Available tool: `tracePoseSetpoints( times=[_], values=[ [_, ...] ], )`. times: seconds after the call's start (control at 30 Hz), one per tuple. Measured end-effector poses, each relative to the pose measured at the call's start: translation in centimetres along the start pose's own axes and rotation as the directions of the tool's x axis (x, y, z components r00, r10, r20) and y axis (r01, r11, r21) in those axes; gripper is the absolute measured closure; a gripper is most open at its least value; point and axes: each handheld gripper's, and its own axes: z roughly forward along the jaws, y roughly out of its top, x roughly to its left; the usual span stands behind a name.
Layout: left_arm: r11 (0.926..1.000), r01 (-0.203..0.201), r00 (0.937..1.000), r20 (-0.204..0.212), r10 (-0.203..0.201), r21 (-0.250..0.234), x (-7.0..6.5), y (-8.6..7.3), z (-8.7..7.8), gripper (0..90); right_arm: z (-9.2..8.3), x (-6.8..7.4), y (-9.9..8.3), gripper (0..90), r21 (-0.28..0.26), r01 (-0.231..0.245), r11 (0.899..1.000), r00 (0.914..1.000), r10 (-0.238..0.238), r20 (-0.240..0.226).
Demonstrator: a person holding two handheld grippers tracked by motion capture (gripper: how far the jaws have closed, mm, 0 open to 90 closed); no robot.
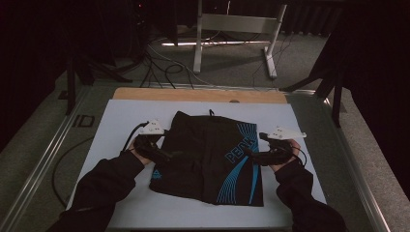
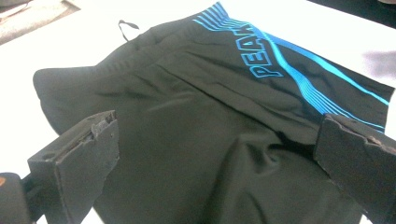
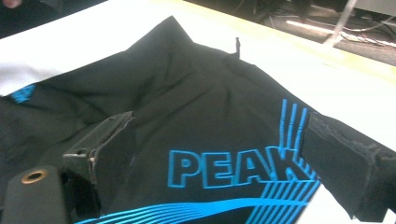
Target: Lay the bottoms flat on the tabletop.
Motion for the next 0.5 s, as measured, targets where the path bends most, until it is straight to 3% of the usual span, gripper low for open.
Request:
tracePoseSetpoints(
  times=[0.5],
  values=[
    [0.9964,0.083,0.9957,-0.044,-0.082,0.02,3.8,0.3,2.5,1.6,2.7,-4.1,0.1,10.9,0.012,-0.075,0.997,0.9926,0.073,0.096]
  ],
)
